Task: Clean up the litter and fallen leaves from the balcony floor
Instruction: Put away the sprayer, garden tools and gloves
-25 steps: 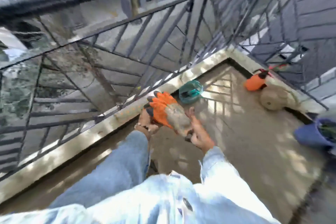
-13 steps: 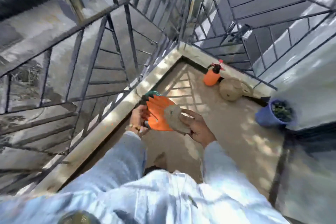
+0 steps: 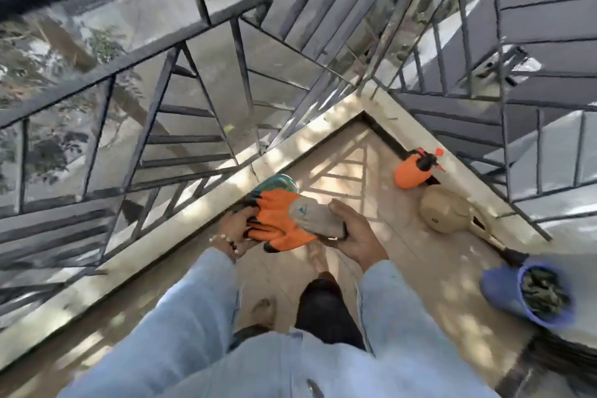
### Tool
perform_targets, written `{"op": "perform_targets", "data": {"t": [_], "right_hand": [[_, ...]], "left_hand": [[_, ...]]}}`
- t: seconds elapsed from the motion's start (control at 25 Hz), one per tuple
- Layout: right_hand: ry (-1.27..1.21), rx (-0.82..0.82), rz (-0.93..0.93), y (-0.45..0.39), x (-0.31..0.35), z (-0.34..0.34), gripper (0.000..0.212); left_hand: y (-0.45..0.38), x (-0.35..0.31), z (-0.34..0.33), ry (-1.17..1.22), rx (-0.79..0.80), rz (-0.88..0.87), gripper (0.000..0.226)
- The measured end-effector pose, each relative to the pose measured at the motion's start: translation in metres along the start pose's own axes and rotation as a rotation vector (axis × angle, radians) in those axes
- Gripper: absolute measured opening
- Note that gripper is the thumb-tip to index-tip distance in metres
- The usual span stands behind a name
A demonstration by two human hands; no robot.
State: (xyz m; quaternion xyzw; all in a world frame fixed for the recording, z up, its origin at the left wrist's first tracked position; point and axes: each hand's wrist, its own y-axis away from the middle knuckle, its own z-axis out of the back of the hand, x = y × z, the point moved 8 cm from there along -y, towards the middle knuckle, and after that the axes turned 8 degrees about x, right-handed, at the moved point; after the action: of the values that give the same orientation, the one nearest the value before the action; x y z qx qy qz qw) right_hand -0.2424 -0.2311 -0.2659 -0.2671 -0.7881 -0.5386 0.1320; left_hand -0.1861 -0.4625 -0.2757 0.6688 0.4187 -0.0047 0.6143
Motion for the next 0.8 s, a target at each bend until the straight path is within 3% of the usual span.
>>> {"op": "perform_targets", "data": {"t": [0.24, 0.4, 0.56, 0.72, 0.8], "right_hand": [[0.189, -0.039, -0.062, -0.138, 0.041, 0.016, 0.035], [0.363, 0.002, -0.128, -0.259, 0.033, 0.017, 0.052], [0.503, 0.084, -0.188, -0.383, -0.015, 0.028, 0.048], [0.668, 0.093, -0.118, -0.501, -0.072, 0.043, 0.025], [0.742, 0.104, -0.046, -0.547, -0.093, 0.051, 0.025]], "left_hand": [[-0.106, 0.022, 0.000, 0.155, -0.275, 0.083, 0.013], [-0.202, 0.043, 0.014, 0.192, -0.359, 0.073, 0.010], [-0.298, 0.065, 0.044, 0.204, -0.395, 0.055, 0.025], [-0.390, 0.104, 0.096, 0.153, -0.430, 0.046, 0.019], [-0.422, 0.116, 0.115, 0.086, -0.429, 0.030, 0.025]]}}
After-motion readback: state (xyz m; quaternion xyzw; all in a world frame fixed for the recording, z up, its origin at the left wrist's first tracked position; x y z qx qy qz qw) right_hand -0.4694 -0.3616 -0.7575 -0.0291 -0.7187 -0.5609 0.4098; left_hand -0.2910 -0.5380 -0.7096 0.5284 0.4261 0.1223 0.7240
